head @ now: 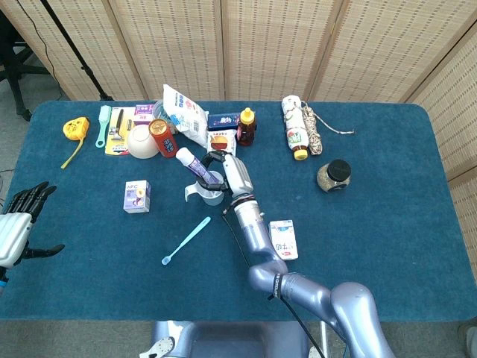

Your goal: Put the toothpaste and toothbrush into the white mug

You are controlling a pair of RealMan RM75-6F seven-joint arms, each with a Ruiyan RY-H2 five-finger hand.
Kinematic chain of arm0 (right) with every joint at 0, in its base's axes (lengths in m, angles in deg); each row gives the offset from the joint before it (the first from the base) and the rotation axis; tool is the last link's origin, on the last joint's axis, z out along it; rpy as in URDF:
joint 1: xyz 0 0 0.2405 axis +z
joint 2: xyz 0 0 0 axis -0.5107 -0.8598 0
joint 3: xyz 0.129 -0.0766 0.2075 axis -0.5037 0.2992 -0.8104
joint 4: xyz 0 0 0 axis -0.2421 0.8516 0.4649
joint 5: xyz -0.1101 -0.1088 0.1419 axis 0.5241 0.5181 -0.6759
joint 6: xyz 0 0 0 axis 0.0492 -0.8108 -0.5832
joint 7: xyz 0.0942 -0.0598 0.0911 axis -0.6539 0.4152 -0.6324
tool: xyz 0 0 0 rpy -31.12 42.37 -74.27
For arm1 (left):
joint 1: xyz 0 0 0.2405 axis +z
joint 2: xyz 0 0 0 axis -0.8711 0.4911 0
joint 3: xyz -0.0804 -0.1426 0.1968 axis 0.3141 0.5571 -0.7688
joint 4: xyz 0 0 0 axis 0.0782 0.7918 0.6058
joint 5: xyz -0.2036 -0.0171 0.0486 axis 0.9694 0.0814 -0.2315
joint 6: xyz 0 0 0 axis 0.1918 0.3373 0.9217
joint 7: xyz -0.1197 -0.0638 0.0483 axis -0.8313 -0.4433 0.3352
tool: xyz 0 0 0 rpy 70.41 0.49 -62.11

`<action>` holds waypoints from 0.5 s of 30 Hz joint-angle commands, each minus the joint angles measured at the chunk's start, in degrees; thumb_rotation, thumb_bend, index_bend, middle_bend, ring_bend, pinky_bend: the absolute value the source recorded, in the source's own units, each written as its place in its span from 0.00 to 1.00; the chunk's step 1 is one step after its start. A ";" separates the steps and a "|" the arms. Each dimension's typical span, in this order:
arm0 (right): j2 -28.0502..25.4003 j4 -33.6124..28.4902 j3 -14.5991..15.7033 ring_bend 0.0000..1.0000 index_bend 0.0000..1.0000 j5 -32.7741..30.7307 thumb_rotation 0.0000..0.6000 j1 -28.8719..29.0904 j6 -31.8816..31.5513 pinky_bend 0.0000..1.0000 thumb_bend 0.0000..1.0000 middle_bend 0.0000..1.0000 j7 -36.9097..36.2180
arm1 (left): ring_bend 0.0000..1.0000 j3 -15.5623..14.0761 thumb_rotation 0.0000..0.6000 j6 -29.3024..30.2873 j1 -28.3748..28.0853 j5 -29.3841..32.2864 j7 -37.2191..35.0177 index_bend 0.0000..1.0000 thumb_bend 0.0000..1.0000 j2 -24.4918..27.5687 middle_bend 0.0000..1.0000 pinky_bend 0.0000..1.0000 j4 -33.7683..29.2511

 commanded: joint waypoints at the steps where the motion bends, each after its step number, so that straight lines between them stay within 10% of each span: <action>1: 0.78 1.34 0.32 0.27 0.62 0.42 1.00 -0.17 0.28 0.22 0.57 0.56 -1.14 | 0.00 -0.03 1.00 -0.05 0.00 -0.06 -0.13 0.00 0.02 0.05 0.00 0.00 0.03; 15: 2.42 4.35 -0.04 0.24 0.59 1.05 1.00 0.84 1.31 0.22 0.57 0.52 -2.19 | 0.00 -0.14 1.00 -0.62 -0.23 -0.14 -0.44 0.00 0.02 0.21 0.00 0.00 0.05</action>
